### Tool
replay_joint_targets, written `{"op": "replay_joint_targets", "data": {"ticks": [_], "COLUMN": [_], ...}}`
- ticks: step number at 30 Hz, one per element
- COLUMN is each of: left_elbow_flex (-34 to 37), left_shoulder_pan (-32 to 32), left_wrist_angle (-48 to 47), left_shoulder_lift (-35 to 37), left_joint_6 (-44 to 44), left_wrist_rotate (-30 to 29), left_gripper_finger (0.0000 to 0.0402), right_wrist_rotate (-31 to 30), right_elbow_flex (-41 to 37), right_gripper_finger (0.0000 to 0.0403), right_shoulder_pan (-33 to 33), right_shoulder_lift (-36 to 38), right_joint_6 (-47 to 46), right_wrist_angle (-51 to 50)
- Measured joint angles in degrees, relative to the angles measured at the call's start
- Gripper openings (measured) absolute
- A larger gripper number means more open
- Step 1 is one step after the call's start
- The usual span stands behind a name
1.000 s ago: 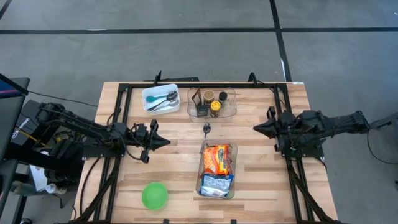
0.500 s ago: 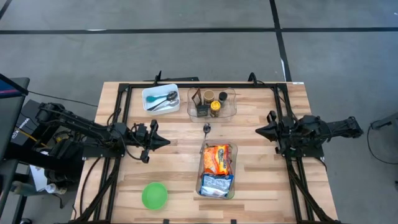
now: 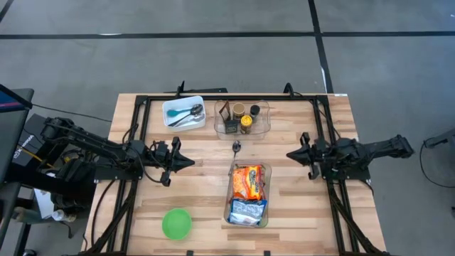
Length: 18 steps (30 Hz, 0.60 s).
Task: Pick & Place Food Item
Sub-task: Put the black spoon into the white bin
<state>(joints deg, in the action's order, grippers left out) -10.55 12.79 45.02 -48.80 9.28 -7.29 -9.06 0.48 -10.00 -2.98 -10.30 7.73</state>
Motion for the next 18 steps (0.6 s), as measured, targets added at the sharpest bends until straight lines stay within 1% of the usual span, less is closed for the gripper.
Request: {"op": "replay_joint_targets", "data": {"ticks": [18], "left_elbow_flex": [0.00], "left_shoulder_pan": [-0.01], "left_wrist_angle": [0.02], "left_shoulder_lift": [0.00], "left_joint_6": [0.02], "left_wrist_rotate": [0.00], "left_gripper_finger": [0.0000], "right_wrist_rotate": [0.00], "right_elbow_flex": [-0.07], "right_gripper_finger": [0.0000], "right_shoulder_pan": [0.00], "right_shoulder_lift": [0.00], "right_joint_6": [0.23], "right_wrist_angle": [-3.04]}}
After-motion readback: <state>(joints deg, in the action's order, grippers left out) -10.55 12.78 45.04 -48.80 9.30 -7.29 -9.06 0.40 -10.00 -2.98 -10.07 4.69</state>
